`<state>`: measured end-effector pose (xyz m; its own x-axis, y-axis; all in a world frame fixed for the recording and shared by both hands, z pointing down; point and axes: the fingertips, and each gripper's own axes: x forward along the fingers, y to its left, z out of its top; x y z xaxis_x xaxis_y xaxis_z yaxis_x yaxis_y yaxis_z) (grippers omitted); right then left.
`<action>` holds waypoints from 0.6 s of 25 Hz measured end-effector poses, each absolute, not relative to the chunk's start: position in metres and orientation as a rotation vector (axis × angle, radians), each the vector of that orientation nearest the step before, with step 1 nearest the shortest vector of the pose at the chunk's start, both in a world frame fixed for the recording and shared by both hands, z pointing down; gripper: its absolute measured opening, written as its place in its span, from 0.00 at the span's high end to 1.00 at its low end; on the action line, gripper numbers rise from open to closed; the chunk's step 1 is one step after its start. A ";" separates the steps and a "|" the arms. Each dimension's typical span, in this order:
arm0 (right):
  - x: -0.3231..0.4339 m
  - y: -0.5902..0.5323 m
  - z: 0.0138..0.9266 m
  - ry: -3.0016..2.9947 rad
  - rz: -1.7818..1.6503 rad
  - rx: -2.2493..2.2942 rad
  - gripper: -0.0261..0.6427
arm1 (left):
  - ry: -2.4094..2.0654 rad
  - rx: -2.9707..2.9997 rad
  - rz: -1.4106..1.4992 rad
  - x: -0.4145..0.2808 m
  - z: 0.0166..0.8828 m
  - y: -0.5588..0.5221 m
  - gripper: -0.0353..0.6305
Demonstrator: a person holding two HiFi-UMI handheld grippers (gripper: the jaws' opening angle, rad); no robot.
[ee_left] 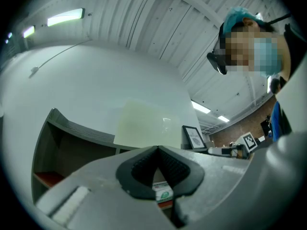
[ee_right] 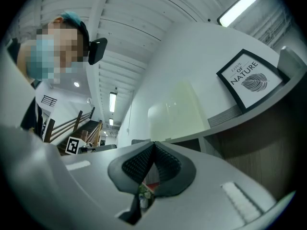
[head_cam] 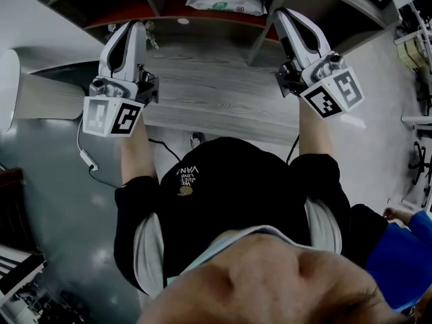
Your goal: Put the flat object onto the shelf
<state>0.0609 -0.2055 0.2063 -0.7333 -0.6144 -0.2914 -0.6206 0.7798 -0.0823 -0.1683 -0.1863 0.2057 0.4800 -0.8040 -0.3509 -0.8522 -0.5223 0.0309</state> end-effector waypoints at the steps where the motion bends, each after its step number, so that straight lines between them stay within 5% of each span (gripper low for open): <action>1: 0.060 -0.205 0.211 2.674 0.014 -0.952 0.96 | 1.458 -2.577 0.496 -0.168 0.209 -0.186 0.94; 15: 0.055 -0.198 0.275 2.718 -0.189 -0.968 0.96 | 1.621 -2.613 0.455 -0.166 0.268 -0.176 0.94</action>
